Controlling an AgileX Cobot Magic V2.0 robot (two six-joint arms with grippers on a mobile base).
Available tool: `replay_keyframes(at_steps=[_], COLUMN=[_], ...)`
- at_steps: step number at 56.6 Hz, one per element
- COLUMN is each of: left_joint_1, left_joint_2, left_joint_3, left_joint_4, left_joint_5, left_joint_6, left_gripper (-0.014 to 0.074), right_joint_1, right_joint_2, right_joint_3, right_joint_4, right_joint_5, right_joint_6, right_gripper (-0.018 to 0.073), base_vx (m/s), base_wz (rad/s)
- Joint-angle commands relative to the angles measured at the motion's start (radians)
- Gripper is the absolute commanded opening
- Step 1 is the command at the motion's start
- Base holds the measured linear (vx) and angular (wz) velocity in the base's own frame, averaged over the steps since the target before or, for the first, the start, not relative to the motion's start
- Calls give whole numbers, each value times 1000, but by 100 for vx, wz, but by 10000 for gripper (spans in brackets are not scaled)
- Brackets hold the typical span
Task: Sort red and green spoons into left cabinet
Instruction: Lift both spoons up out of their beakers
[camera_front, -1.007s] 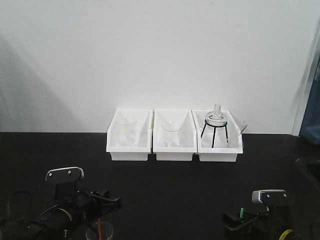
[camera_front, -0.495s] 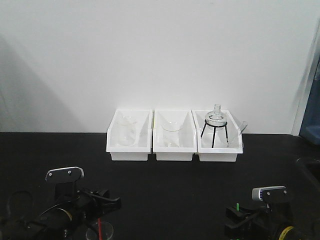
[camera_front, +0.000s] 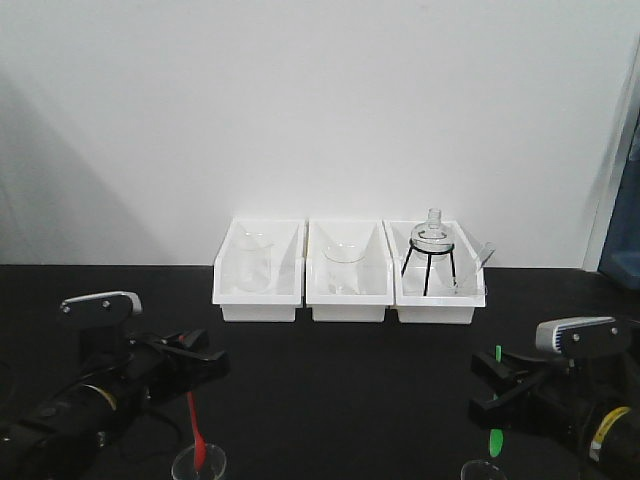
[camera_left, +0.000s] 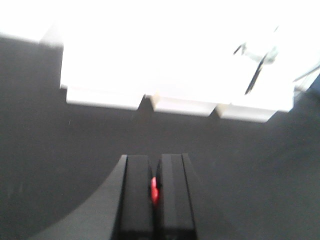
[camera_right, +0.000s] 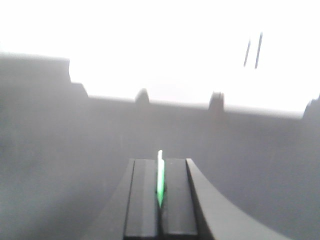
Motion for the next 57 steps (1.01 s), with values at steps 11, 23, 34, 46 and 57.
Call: replay_keyframes(at_steps=[11,23,34,46,57], left_joint_1=[-3,-3,-3,-3,-3], left_joint_2=[-383,-667,-845,-918,-916], left_joint_3=[192,393,444,444,444], left_joint_4=[-16,-36,-36,-35,-35], left_joint_5=[-104,-134,-54,3,0], left_joint_6=[164,256,269,269,269], left_gripper=[-1,0,0,0,0], right_joint_1=[31,110,124,124,122], right_joint_2=[-260,-402,-492,-527,-527], right_joint_3=[-18,89,148,149,149], right_joint_4=[-104,-147,-147,-147,-147], right_joint_5=[104,124,111,87,90], right_joint_6=[31,95,95,95,95], right_gripper=[-6,-6,-6,-6,-6], base_vx=[0,0,0,0,0], base_wz=[0,0,0,0,0])
